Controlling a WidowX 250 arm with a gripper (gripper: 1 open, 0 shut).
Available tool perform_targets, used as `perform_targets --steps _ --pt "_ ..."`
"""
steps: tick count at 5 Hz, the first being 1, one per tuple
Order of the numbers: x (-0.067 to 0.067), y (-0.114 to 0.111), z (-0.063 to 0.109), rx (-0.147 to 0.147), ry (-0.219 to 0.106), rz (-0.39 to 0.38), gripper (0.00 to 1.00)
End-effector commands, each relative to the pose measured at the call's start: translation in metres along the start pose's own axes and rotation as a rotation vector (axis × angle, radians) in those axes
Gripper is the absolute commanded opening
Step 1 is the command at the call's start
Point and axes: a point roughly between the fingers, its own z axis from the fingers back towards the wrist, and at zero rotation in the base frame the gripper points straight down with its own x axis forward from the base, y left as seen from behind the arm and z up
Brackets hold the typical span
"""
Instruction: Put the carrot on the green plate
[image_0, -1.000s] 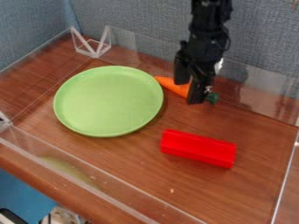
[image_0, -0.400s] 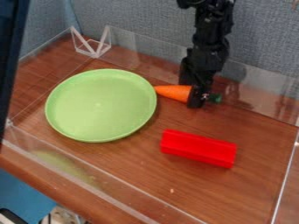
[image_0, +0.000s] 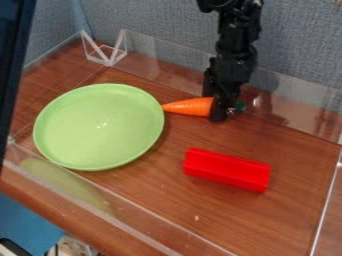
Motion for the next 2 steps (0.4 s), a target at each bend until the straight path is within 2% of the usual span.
perform_targets --steps 1,2 --pt "-0.0004 0.0113 0.0100 0.043 -0.053 0.005 0.00" --pt "-0.0019 0.0104 0.0103 0.044 -0.067 0.004 0.00"
